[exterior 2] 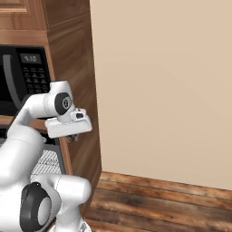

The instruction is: Take the fish from the oven and place it on the plate on the counter.

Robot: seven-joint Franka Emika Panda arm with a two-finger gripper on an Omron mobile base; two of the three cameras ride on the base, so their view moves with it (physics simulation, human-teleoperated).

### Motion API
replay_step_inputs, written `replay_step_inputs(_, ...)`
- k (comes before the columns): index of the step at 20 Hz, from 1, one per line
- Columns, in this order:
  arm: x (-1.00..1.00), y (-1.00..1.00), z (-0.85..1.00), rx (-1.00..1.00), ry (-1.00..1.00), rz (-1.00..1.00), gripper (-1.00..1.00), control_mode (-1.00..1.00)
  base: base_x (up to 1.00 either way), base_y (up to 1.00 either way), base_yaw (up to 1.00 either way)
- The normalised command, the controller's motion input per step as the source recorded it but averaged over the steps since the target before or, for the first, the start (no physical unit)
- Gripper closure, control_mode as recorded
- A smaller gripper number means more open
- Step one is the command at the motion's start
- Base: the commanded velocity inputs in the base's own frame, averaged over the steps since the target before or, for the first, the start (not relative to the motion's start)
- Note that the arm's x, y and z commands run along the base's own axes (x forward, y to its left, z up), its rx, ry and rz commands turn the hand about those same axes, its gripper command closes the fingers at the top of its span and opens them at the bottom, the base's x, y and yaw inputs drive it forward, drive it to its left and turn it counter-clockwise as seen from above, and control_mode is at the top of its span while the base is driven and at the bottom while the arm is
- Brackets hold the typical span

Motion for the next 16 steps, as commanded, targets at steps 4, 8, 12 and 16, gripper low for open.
replay_step_inputs(4, -0.15, -0.22, -0.1, 0.0, 0.0, 0.04, 1.0, -1.0, 0.0, 0.0, 0.0)
replay_step_inputs(8, -0.49, -0.11, 0.0, 0.0, 0.0, 0.07, 1.0, -1.0, 0.0, 0.0, 0.0)
replay_step_inputs(12, 0.0, 0.0, 0.0, 0.0, 0.0, 0.0, 1.0, 1.0, -0.89, -0.02, 0.14)
replay_step_inputs(16, 0.0, 0.0, 0.0, 0.0, 0.0, 0.0, 1.0, 1.0, -1.0, 0.07, 0.26)
